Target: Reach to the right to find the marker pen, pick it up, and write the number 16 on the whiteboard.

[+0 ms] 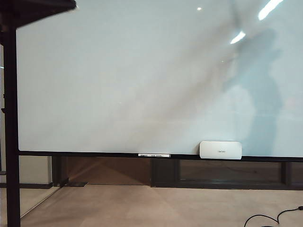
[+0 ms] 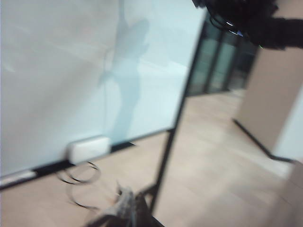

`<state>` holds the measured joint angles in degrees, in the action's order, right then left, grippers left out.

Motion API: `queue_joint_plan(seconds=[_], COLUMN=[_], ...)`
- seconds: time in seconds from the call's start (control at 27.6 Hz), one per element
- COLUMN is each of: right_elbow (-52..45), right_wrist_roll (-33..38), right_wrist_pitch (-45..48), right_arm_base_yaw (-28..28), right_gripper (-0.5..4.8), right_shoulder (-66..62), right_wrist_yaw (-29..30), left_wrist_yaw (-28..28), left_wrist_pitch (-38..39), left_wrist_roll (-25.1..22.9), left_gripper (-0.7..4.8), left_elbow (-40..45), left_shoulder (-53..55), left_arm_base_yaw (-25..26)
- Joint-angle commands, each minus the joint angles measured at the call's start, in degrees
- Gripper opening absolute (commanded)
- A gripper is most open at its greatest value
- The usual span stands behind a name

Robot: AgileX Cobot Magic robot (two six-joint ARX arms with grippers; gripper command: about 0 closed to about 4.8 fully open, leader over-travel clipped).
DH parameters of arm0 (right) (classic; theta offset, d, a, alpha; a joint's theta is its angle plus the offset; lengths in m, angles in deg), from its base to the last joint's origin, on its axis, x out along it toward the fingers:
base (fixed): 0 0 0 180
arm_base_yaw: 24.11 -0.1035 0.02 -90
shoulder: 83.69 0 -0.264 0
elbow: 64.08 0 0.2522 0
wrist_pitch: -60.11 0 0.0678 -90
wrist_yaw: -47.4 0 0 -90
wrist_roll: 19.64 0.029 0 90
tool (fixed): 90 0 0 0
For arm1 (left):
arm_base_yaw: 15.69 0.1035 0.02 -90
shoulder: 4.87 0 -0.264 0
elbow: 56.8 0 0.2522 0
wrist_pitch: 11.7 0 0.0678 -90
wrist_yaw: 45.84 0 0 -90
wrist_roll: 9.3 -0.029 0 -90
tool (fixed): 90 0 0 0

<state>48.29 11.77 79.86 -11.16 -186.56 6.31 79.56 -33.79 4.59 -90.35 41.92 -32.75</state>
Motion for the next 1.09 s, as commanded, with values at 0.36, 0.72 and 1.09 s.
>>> queue_joint_plan(seconds=[0.36,0.72,1.09], right_elbow=[0.2,0.2,0.2], right_wrist_roll=[-30.7,-37.9,-37.6], right_wrist_pitch=[-15.5,-11.2,-1.0], right_arm_base_yaw=[-28.1,-37.6,-37.6], right_gripper=[-0.01,-0.01,-0.01], right_shoulder=[0.6,-3.8,-6.2], right_wrist_yaw=[-27.6,-46.4,-45.5], left_wrist_yaw=[-26.6,-23.1,-23.1], left_wrist_pitch=[33.9,33.4,31.5], left_wrist_roll=[-21.0,-21.2,-21.2], left_gripper=[-0.05,-0.05,-0.05], left_elbow=[-15.7,-19.4,-19.4], left_shoulder=[-15.1,-16.4,-16.8], left_arm_base_yaw=[0.0,0.0,0.0])
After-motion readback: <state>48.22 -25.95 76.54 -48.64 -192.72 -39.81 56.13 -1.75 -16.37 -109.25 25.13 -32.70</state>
